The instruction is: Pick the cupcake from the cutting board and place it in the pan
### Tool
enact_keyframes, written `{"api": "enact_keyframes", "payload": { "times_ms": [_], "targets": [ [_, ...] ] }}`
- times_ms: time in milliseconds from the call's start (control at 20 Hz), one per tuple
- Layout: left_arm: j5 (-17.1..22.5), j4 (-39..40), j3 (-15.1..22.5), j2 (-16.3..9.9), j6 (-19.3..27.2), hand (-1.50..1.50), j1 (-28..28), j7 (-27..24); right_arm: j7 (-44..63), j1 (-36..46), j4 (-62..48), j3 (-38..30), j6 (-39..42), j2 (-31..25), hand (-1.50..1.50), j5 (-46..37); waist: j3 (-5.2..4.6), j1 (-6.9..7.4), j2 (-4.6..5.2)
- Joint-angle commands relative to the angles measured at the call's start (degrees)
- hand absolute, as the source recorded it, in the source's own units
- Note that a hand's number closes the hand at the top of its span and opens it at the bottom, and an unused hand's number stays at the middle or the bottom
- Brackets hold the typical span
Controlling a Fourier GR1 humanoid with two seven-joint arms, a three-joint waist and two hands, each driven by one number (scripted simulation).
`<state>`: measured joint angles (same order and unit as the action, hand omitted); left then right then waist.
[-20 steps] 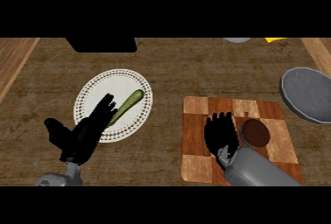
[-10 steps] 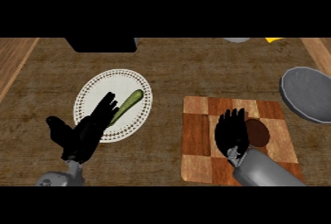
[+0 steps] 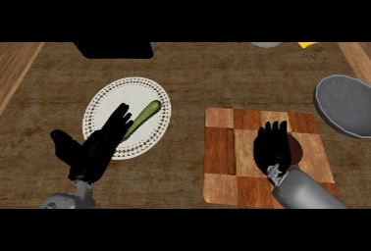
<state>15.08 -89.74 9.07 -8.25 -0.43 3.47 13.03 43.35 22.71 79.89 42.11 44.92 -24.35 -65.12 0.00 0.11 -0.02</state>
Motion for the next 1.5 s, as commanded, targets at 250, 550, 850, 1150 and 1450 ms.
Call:
{"api": "enact_keyframes", "payload": {
  "times_ms": [250,550,850,1150,1450],
  "targets": [
    [-1.75,-1.51,-0.66,0.32,-1.41,0.00,-2.80,-0.86,-12.52,4.18,-6.42,-1.91,-5.47,-2.02,1.50,-5.77,0.01,0.51,0.06],
    [-0.29,-0.87,-2.59,0.50,-2.73,0.00,-1.03,0.68,-18.52,3.29,-12.10,0.39,-14.53,-3.07,1.50,-12.93,0.01,0.28,0.06],
    [-0.48,-1.25,-3.86,0.73,-0.01,0.00,-0.06,0.80,-6.64,-6.22,-1.92,-19.60,-25.13,13.55,1.50,5.53,0.39,-3.10,-0.16],
    [-1.57,-0.65,-2.42,1.06,-0.84,0.00,-0.35,0.34,-2.02,-11.50,6.52,-20.13,-39.71,14.19,1.50,-0.43,0.04,-1.14,-0.20],
    [-1.20,-1.08,-2.11,1.68,-1.16,0.00,-1.90,0.13,1.47,-12.20,19.58,-20.87,-49.38,13.34,1.50,-6.87,0.01,-0.88,-0.40]
  ]
}}
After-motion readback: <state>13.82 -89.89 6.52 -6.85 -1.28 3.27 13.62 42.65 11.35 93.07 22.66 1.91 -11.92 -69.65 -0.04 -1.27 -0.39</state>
